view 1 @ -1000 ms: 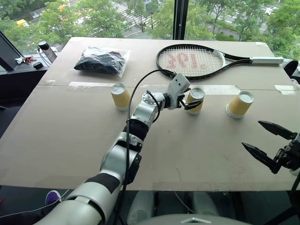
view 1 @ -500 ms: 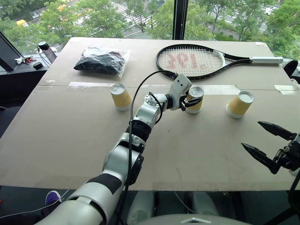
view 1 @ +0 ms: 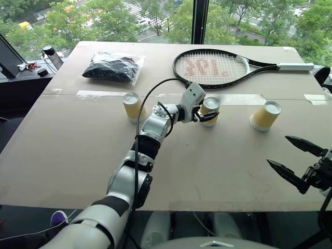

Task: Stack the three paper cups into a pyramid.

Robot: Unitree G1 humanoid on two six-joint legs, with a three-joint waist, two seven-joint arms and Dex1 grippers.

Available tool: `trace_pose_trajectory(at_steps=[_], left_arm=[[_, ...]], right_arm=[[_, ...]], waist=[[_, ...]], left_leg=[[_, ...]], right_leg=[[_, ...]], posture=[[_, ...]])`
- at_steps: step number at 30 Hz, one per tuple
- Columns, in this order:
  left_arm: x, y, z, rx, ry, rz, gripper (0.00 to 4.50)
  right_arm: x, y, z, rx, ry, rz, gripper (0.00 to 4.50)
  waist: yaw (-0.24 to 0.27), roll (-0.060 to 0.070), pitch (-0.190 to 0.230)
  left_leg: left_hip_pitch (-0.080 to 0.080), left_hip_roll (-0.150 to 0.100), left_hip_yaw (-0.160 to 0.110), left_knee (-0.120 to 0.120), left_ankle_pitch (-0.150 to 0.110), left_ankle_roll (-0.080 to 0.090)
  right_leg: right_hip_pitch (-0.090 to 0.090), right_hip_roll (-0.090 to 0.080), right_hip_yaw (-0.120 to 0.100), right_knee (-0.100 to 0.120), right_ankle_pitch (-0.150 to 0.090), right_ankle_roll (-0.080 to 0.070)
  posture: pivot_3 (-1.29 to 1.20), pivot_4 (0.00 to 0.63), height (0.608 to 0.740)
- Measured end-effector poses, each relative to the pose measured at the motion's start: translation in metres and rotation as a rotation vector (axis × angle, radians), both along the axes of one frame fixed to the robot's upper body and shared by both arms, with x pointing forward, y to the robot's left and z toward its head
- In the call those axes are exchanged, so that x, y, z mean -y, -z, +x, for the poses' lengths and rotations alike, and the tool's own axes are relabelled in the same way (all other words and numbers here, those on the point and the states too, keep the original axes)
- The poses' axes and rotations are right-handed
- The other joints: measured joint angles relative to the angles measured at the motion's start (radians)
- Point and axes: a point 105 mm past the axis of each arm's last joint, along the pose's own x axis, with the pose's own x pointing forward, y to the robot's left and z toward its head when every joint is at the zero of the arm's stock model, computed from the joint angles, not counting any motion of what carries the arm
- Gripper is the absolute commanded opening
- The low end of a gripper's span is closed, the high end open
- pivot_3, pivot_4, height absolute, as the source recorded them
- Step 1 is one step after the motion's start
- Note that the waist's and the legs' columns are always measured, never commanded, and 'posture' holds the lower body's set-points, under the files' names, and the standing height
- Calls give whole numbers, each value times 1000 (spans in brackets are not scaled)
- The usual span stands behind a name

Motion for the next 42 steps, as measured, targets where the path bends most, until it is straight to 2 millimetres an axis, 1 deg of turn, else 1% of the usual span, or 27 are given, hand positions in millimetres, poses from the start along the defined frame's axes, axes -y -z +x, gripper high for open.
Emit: trace_pose_trajectory(at_steps=[1, 4, 5, 6, 7, 8, 10, 11, 14, 16, 19, 20, 23, 25, 28, 32, 36, 40, 41, 42], left_arm=[[-2, -2, -2, 3, -1, -6, 4469], [-15, -16, -5, 37, -13, -33, 4469], [-29, -22, -11, 48, -25, -57, 4469], [-40, -24, -15, 52, -38, -66, 4469], [-58, -25, -21, 48, -70, -87, 4469], [-68, -26, -24, 42, -95, -99, 4469], [-97, -28, -38, 59, -168, -161, 4469], [-119, -24, -48, 69, -235, -175, 4469], [-176, -9, -59, 54, -466, -174, 4469], [-198, -9, -59, 65, -570, -169, 4469], [-223, -23, -56, 120, -697, -174, 4469], [-227, -29, -55, 138, -719, -173, 4469], [-232, -34, -46, 152, -750, -142, 4469], [-228, -34, -40, 149, -752, -134, 4469], [-219, -29, -37, 132, -728, -116, 4469], [-212, -24, -26, 100, -713, -107, 4469], [-211, -23, -15, 87, -716, -101, 4469], [-212, -17, -10, 72, -720, -88, 4469], [-213, -15, -9, 64, -726, -86, 4081], [-214, -14, -9, 63, -728, -85, 3947]], right_arm=[[0, 0, 0, 1, -2, 0, 4500], [-2, -1, 0, 6, -7, 1, 4500], [-4, -2, -1, 9, -13, 1, 4500], [-5, -2, -1, 11, -16, 1, 4500], [-6, -1, -3, 6, -15, 4, 4500], [-6, 0, -3, 1, -11, 9, 4500], [-9, 0, -3, 6, -17, 19, 4500], [-10, 0, -3, 11, -17, 27, 4500], [-14, 5, -3, -4, -19, 48, 4500], [-16, 4, -1, 6, -30, 50, 4500], [-21, 3, 0, 13, -52, 56, 4500], [-22, 3, 1, 12, -58, 57, 4500], [-23, 3, 2, 13, -63, 58, 4500], [-24, 2, 3, 20, -71, 59, 4500], [-24, 2, 3, 20, -71, 59, 4500], [-24, 4, 2, 9, -69, 61, 4500], [-23, 6, 0, -1, -68, 63, 4500], [-23, 5, -1, 4, -65, 61, 4500], [-23, 5, -1, 3, -64, 60, 4500], [-23, 4, -2, 5, -65, 59, 4500]], waist=[[0, 0, 0], [-3, 0, 0], [-7, 1, 0], [-13, 1, -1], [-17, 2, -1], [-15, 2, -1], [-22, 3, -2], [-25, 3, -2], [-19, 3, -2], [1, 2, -2], [15, 2, -2], [17, 2, -2], [18, 2, -2], [16, 2, -2], [8, 2, -2], [1, 2, -2], [-1, 2, -2], [0, 2, -2], [0, 2, -2], [0, 2, -2]], left_leg=[[0, 0, 0, 0, 0, 0], [0, 1, 0, 0, 0, 0], [1, 1, 0, -1, 0, 0], [2, 1, 0, -1, 2, -3], [2, 2, -1, -2, 3, -4], [2, 2, -2, -1, 3, -5], [2, 2, -1, -1, 3, -5], [3, 2, -1, -1, 2, -5], [3, 2, -3, -1, 0, -1], [3, 1, -7, 1, 0, 0], [3, 0, -10, 3, 0, 0], [3, 0, -10, 3, 0, 0], [2, -1, -10, 3, 0, 0], [2, -1, -10, 3, 0, 0], [2, -1, -10, 3, 0, 0], [2, -1, -10, 3, 0, 0], [2, -1, -9, 3, 0, 0], [2, -1, -9, 3, 0, 0], [2, -1, -9, 3, 0, 0], [2, -1, -9, 3, 0, 0]], right_leg=[[0, 0, 0, 0, 0, 0], [0, 0, 1, 0, 0, 0], [0, 0, 1, 0, 0, 0], [0, 0, 2, 1, 0, 0], [0, 0, 3, 0, 0, 0], [0, -1, 4, 0, 0, 0], [0, -1, 5, 0, 0, 0], [0, -5, 7, 0, 0, 0], [1, -5, 5, 0, 0, -1], [4, -4, 2, 0, 0, -1], [5, -4, 0, 0, 0, -1], [5, -4, -1, 0, 0, -1], [6, -2, -1, 1, 0, -1], [6, -2, -1, 0, 0, -1], [5, -2, -1, 0, 0, -1], [5, -1, -1, 0, 0, -1], [5, -1, -2, 0, 0, -1], [5, -1, -2, 0, 0, -1], [5, -1, -2, 0, 0, -1], [5, -1, -2, 0, 0, -1]], posture=[[0, 150, 740], [0, 150, 740], [0, 150, 740], [0, 150, 740], [0, 150, 740], [0, 150, 740], [0, 150, 740], [0, 150, 740], [0, 150, 740], [0, 150, 740], [0, 150, 740], [0, 150, 740], [0, 150, 740], [0, 150, 740], [0, 150, 740], [0, 150, 740], [0, 150, 740], [0, 150, 740], [0, 150, 740], [0, 150, 740]])
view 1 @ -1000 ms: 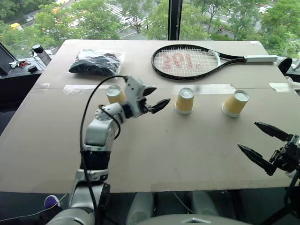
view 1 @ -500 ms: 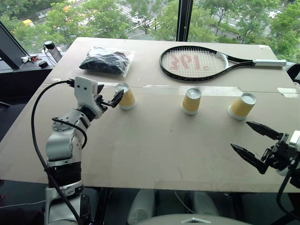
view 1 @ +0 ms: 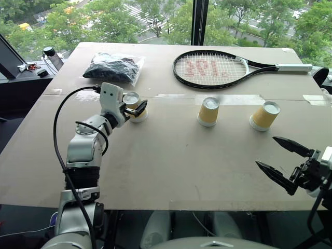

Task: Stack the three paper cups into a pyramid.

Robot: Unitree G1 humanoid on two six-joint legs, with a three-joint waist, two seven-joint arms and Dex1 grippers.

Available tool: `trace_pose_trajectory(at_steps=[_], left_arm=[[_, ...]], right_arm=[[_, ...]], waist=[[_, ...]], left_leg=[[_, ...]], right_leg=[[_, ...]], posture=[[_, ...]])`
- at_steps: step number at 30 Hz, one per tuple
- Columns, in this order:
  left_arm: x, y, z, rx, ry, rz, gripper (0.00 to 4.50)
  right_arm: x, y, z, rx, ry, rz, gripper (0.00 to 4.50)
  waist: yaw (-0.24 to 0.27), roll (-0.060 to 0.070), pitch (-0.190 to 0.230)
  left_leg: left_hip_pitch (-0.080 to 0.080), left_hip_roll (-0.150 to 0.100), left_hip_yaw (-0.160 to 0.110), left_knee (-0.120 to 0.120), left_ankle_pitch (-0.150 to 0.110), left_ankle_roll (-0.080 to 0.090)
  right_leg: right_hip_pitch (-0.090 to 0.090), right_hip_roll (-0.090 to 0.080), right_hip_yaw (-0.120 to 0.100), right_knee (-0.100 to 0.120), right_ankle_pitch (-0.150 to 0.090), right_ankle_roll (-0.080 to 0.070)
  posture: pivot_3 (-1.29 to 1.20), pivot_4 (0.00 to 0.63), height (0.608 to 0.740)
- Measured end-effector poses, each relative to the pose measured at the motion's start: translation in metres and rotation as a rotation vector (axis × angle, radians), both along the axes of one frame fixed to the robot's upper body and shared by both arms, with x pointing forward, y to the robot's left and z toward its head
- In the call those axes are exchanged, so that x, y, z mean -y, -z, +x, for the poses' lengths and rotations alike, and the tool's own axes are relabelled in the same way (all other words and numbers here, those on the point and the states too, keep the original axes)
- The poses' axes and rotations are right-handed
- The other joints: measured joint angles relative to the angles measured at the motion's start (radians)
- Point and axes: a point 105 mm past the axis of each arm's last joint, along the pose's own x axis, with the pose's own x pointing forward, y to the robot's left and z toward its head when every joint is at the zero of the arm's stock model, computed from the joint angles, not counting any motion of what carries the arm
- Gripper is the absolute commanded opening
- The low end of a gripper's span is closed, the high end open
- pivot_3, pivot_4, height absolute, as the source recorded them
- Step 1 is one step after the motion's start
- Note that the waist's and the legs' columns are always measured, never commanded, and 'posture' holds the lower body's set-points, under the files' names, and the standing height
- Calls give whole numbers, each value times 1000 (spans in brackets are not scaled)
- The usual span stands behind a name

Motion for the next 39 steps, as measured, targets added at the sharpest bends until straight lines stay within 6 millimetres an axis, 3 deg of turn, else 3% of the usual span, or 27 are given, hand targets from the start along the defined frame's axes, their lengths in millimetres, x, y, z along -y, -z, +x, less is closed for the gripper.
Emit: trace_pose_trajectory(at_steps=[1, 3, 8, 12, 17, 20, 31, 39], left_arm=[[0, 1, 0, 0, 1, 0, 3739], [0, 1, 1, 3, 15, -1, 2895], [10, -13, 1, 25, 126, -8, 2895], [41, -39, -4, 35, 352, -54, 2895], [88, -26, -18, -62, 627, -54, 2895], [114, -16, -15, -92, 718, -58, 2895], [132, 6, 1, -61, 744, 11, 2895], [141, 9, 9, -21, 743, 47, 2895]], right_arm=[[0, -1, 0, 2, -1, -1, 4500], [0, -1, -2, 1, 2, -4, 4500], [1, 1, -4, -11, 17, -4, 4500], [0, 0, -6, -6, 22, -1, 4500], [0, -1, -7, -1, 42, 4, 4500], [0, -2, -8, 7, 50, 3, 4500], [-3, -4, -17, 8, 88, 13, 4500], [-3, -4, -18, 10, 104, 12, 4500]], waist=[[0, 0, 0], [0, 0, 0], [1, 0, 0], [0, 0, 0], [2, 0, 0], [1, 0, 0], [-1, 0, 0], [1, 0, 0]], left_leg=[[0, 0, 0, 0, 0, 0], [0, 0, 0, 0, 0, 0], [-1, 0, 0, 0, 0, 0], [0, 0, 0, 0, 0, 0], [0, 0, 0, 0, 0, 0], [0, -1, 0, 0, 0, 0], [-1, -1, 1, 0, 0, 0], [-1, -1, 1, 0, 0, 0]], right_leg=[[0, 0, 0, 0, 0, 0], [0, 0, 0, 0, 0, 0], [0, 0, 0, 0, 0, 0], [0, 0, -1, 0, 0, 0], [0, 1, -1, 0, 0, 0], [0, 1, -1, 0, 0, 0], [-1, 1, 0, 0, 0, 0], [-1, 1, -1, 0, 0, 0]], posture=[[0, 150, 740], [0, 150, 740], [0, 150, 740], [0, 150, 740], [0, 150, 740], [0, 150, 740], [0, 150, 740], [0, 150, 740]])
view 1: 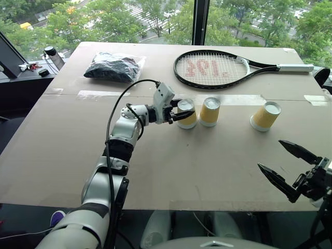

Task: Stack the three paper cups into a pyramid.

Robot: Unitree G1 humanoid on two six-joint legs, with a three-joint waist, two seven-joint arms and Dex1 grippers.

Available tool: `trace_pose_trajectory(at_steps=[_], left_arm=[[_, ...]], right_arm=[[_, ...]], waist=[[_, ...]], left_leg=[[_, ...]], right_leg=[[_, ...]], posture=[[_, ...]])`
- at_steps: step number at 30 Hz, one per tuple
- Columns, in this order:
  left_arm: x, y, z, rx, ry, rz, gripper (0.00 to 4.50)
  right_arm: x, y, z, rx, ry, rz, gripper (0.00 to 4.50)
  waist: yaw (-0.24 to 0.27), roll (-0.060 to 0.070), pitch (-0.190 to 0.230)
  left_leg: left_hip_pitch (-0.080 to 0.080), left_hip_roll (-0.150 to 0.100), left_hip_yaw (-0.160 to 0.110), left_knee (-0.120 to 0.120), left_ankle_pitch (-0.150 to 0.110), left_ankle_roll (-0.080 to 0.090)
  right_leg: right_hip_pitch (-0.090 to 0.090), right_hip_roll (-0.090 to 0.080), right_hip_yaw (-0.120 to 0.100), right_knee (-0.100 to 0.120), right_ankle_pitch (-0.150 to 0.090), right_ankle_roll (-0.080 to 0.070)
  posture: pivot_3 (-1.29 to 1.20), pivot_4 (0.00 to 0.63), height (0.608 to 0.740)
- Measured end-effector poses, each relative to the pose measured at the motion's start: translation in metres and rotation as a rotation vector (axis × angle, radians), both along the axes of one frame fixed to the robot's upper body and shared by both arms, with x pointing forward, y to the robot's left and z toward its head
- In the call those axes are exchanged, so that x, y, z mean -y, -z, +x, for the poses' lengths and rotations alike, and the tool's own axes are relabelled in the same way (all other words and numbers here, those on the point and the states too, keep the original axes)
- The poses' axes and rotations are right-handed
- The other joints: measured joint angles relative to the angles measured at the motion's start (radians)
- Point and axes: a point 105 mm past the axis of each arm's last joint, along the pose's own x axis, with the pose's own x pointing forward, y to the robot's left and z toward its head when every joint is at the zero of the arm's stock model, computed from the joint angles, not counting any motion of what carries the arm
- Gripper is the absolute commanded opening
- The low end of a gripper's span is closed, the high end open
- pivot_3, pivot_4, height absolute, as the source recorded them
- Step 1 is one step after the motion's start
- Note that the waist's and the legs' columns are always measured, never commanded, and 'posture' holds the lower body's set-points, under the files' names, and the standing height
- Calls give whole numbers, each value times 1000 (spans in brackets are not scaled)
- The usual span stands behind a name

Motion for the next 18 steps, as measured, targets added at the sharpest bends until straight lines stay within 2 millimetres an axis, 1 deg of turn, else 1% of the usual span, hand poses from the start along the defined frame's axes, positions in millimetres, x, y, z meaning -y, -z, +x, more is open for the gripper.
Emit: trace_pose_trajectory(at_steps=[5, 18], left_arm=[[3, 1, 4, 21, -7, 8, 2895], [7, 2, 7, 38, -4, 15, 2895]], right_arm=[[1, 0, -1, -4, 4, 1, 4500], [1, 0, -1, -5, 3, 3, 4500]], waist=[[-1, 0, 0], [0, 0, 0]], left_leg=[[0, 0, 0, 0, 0, 0], [0, 0, 0, 0, 0, 0]], right_leg=[[0, 0, 0, 0, 0, 0], [0, 0, 0, 0, 0, 0]], posture=[[0, 150, 740], [0, 150, 740]])
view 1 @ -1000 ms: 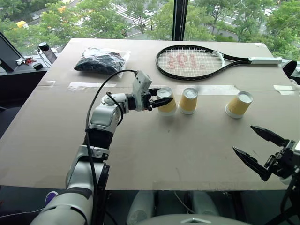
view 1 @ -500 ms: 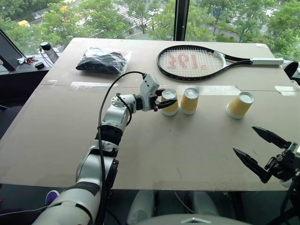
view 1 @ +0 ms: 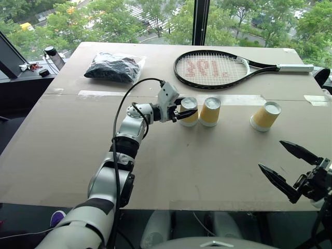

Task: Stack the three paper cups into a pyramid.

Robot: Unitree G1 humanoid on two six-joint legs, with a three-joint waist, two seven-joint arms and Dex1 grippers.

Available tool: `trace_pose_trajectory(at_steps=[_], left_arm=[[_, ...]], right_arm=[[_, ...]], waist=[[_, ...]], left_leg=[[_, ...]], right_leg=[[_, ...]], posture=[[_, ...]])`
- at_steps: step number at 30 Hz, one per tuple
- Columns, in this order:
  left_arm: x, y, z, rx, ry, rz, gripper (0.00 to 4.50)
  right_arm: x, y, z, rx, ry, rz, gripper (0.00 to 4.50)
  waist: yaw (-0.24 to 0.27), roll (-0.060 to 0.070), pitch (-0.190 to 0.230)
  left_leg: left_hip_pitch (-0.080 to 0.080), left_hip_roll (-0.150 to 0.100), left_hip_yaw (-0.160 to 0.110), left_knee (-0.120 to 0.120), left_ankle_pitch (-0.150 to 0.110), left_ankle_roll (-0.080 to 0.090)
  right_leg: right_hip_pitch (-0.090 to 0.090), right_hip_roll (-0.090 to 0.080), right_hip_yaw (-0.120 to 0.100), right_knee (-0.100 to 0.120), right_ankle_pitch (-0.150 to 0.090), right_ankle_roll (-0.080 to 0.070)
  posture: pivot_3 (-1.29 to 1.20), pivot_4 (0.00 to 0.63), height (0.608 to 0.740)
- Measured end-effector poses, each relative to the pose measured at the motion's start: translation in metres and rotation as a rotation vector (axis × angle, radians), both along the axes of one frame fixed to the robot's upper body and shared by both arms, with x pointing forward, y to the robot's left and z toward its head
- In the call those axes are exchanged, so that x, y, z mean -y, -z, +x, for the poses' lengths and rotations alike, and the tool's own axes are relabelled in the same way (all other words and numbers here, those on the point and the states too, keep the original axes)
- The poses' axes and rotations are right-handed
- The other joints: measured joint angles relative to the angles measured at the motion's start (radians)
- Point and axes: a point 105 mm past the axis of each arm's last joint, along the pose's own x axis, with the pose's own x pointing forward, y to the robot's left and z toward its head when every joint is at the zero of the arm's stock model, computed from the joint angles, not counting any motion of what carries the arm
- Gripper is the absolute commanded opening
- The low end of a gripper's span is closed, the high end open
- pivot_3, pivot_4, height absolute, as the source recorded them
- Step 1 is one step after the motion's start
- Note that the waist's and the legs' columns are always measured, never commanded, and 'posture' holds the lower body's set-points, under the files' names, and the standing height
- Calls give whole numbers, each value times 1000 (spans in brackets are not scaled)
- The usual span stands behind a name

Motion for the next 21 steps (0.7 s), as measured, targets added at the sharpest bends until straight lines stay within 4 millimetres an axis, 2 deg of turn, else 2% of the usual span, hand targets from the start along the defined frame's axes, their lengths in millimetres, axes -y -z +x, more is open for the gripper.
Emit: trace_pose_trajectory(at_steps=[5, 10, 14, 17, 21], left_arm=[[3, 5, 0, -26, 0, -6, 4411], [-1, 5, -2, -40, -2, -9, 4466], [-25, 0, -7, -48, -35, -20, 4466], [-43, -8, -14, -43, -63, -39, 4466], [-60, -11, -33, -56, -66, -45, 4466]], right_arm=[[0, 0, 0, 1, 0, -1, 4500], [0, -2, 1, 6, 4, -3, 4500], [0, -7, 7, 28, 16, -10, 4500], [3, -11, 17, 46, 47, -26, 4500], [12, -9, 46, 56, 137, -90, 4500]], waist=[[-1, 0, 0], [-4, 0, 0], [-11, 0, 0], [-10, 0, 0], [-9, 0, 0]], left_leg=[[0, 0, 0, 0, 0, 0], [0, 0, 0, 0, 0, 0], [0, 1, 0, 0, 0, 0], [0, 1, 0, 0, 0, 0], [0, 1, 0, 0, 0, 0]], right_leg=[[0, 0, 0, 0, 0, 0], [-1, 0, 0, 0, 0, 0], [-1, 0, 1, 0, 0, 0], [-1, -1, 1, 0, 0, 0], [-1, -1, 1, 0, 0, 0]], posture=[[0, 150, 740], [0, 150, 740], [0, 150, 740], [0, 150, 740], [0, 150, 740]])
